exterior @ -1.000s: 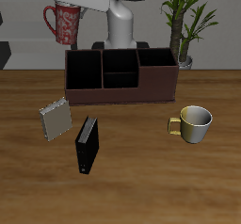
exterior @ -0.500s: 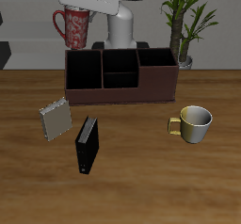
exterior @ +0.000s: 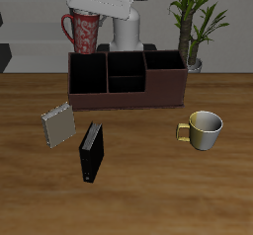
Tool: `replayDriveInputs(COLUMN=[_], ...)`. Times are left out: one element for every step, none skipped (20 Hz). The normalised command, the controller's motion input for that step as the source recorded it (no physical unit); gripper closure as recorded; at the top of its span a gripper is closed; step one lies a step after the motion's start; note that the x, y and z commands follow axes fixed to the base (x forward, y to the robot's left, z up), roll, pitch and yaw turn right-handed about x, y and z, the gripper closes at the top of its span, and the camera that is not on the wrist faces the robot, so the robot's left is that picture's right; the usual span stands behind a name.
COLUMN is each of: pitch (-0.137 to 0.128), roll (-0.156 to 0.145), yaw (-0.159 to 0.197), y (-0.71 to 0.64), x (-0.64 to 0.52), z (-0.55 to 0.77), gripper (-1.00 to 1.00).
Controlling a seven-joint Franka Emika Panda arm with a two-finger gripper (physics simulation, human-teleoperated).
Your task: Place the red mug into the back desk caddy's left compartment
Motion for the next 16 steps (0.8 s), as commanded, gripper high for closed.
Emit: replayDriveInputs(pitch=[0.031,-0.004,0.023,0.029,-0.008,-0.012,0.014,0.000,-0.008,0.000,0.025,0.019,0.000,0.006,0.003,0.018], roll=[-0.023,0.009,0.012,-0.001,0.000,-0.013,0.027,0.000,-0.037,0.000,0.054,-0.029,0.000,0.026,-0.014,0.043], yaw=[-0.074,-0.010,0.015,-0.042,0.015,-0.008,-0.019,0.000,-0.053,0.000,0.026,-0.105,0.000,-0.006,-0.028,0.010], y=[0.08,0.16,-0.07,0.27,0.07,-0.01,0.13,-0.21,0.28,-0.27,0.22,0.15,-0.13,0.08,0.00,0.15], x=[0.04,0.04,0.11,0.09,0.06,0.09,0.05,0.05,0.07,0.08,0.03,-0.04,0.04,-0.03,0.01,0.04], z=[-0.06,-0.07,-0.05,-0.10,-0.03,0.00,-0.05,0.01,-0.09,0.02,-0.11,-0.13,0.02,-0.07,-0.10,-0.12], gripper=[1.00,1.00,1.00,1.00,1.00,1.00,1.00,1.00,1.00,1.00,1.00,1.00,1.00,1.00,1.00,1.00])
